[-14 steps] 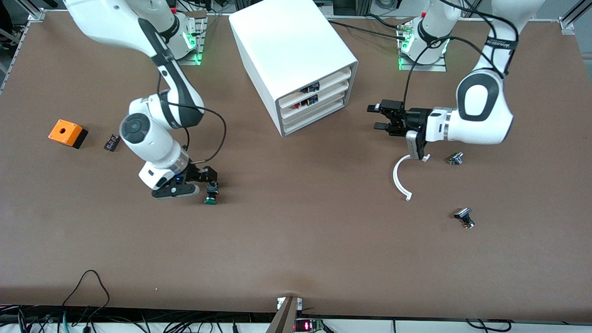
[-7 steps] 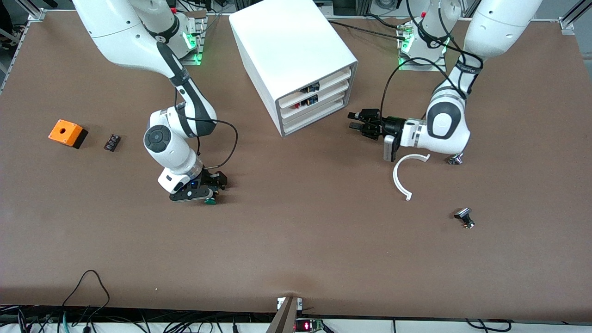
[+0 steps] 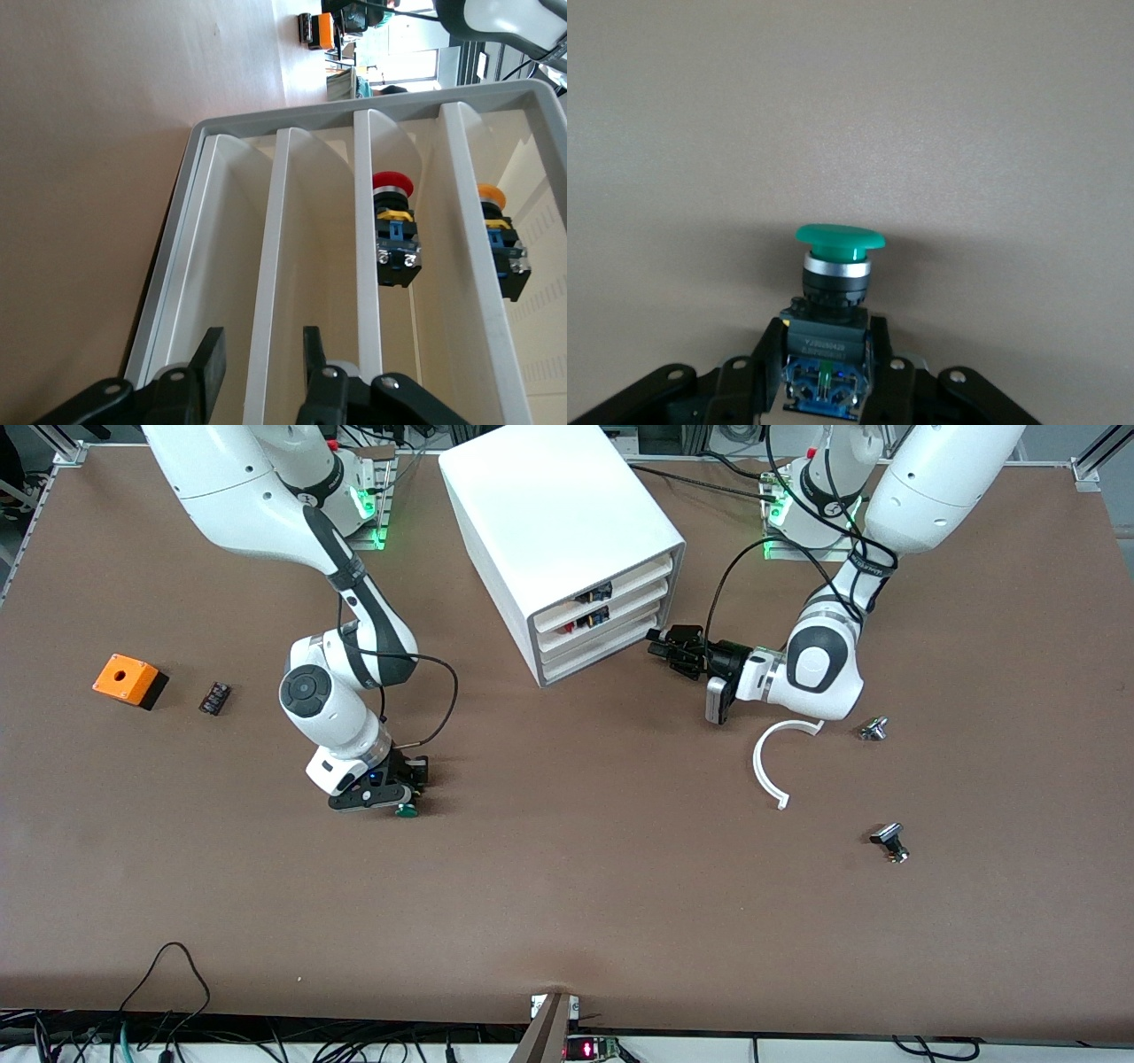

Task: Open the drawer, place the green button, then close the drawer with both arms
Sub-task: 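Pull the drawer open with the left gripper while the right gripper lifts the button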

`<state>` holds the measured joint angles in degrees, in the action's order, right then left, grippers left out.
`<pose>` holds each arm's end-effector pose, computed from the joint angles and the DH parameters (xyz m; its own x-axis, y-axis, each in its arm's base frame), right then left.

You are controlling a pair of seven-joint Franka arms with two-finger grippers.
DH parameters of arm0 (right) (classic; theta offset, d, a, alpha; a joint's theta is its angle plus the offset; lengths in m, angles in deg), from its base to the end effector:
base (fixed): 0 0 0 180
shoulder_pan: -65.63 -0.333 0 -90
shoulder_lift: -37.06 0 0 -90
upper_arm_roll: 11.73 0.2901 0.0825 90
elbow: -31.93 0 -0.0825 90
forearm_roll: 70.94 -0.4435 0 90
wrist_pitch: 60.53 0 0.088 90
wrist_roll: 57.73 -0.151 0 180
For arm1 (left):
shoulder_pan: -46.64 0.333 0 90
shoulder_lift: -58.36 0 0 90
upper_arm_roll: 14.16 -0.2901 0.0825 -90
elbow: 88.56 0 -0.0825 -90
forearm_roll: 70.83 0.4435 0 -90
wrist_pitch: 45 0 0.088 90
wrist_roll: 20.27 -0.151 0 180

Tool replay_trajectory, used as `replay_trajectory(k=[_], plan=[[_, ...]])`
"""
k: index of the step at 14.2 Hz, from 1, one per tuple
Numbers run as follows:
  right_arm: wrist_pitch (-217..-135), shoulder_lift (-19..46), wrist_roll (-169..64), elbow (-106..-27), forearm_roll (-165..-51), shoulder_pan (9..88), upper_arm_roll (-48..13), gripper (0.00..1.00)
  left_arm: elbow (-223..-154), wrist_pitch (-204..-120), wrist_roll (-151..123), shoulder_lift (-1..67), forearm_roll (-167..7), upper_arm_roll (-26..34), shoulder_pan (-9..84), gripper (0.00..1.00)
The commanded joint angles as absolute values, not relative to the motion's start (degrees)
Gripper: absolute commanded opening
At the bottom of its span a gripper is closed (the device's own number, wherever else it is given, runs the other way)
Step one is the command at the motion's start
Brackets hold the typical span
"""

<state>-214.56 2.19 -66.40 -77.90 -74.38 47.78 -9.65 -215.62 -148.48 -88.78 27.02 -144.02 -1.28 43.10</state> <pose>0.6284 0.2281 0.0751 0.9803 0.1286 0.1502 0.1415 -0.9868 -0.0789 0.4209 -0.2693 0.0515 0.9041 -0.4256 0.0384 -0.1244 -0.1761 0.9765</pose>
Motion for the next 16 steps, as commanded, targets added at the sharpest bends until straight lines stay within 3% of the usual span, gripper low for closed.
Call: replay_trajectory(k=[1,9,10,11,12,16], plan=[[-209.2,2.6,-67.3,-75.1,-75.2,47.3,-10.0,0.00,-215.0,-148.4,-90.1,25.1,-145.5,0.5,43.3,0.44],[-176.4,2.3,-83.7,-54.2,-75.3,47.3,-10.1,0.00,-215.6,-148.7,-90.2,21.1,-150.0,3.0,42.0,0.40],[-173.8,2.4,-85.6,-52.5,-75.3,47.3,-10.1,0.00,-215.6,-148.7,-90.2,20.7,-150.0,3.0,41.6,0.35],[-171.7,2.5,-87.2,-50.9,-75.3,47.2,-10.0,0.00,-215.7,-148.6,-90.5,20.7,-149.9,3.0,41.4,0.09],[-169.4,2.4,-89.3,-48.7,-75.2,47.1,-10.0,0.00,-215.7,-148.6,-90.4,20.7,-149.9,3.0,41.2,0.00],[-162.8,2.5,-98.2,-40.3,-75.0,45.0,-10.0,0.00,-215.4,-148.4,-89.4,20.6,-149.9,3.0,41.5,0.00]])
